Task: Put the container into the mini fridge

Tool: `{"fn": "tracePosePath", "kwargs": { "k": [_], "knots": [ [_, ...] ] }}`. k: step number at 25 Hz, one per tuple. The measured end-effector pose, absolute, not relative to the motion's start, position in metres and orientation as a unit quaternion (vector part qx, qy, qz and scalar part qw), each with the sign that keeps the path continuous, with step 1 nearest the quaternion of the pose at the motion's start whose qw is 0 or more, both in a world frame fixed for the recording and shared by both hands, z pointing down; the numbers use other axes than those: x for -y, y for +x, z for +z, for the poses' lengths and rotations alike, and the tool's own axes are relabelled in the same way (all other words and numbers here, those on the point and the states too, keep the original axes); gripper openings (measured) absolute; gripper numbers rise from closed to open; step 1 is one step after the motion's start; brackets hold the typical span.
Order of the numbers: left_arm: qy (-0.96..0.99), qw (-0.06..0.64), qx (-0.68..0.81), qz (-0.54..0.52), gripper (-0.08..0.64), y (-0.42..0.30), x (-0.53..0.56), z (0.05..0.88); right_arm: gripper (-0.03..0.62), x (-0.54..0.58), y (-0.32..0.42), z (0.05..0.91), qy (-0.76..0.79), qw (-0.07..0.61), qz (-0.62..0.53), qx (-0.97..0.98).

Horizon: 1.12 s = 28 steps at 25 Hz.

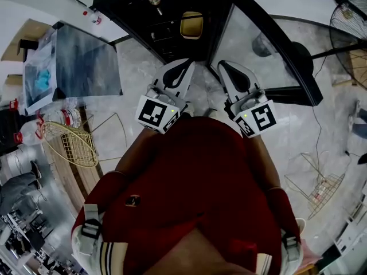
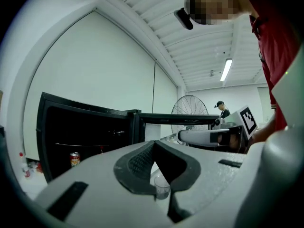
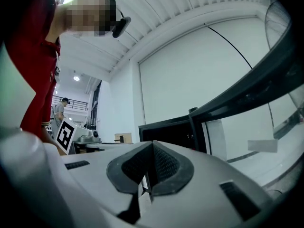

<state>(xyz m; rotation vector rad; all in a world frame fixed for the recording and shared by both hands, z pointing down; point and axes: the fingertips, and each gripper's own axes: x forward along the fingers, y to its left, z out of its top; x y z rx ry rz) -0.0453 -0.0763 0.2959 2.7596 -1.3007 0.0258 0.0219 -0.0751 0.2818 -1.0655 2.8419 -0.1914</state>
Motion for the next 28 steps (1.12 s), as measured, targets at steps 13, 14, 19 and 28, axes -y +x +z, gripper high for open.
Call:
{"fn": "tracePosePath", "kwargs": {
  "k": [13, 14, 19, 28],
  "knots": [
    [0.904, 0.011, 0.427, 0.011, 0.006, -0.045, 0.073, 0.284, -0.002, 0.072, 0.024, 0.281, -0.348, 0.043, -0.062, -0.935],
    [0.904, 0.011, 0.427, 0.011, 0.006, -0.045, 0.072, 0.284, -0.002, 0.072, 0.024, 0.282, -0.347, 0.042, -0.061, -0.935],
    [0.903, 0.012, 0.429, 0.011, 0.006, -0.046, 0.073, 0.284, -0.002, 0.071, 0.021, 0.284, -0.343, 0.04, -0.06, -0.937],
    [0.905, 0.015, 0.425, 0.015, 0.006, -0.045, 0.073, 0.287, -0.002, 0.072, 0.022, 0.288, -0.344, 0.038, -0.066, -0.936]
  ]
}}
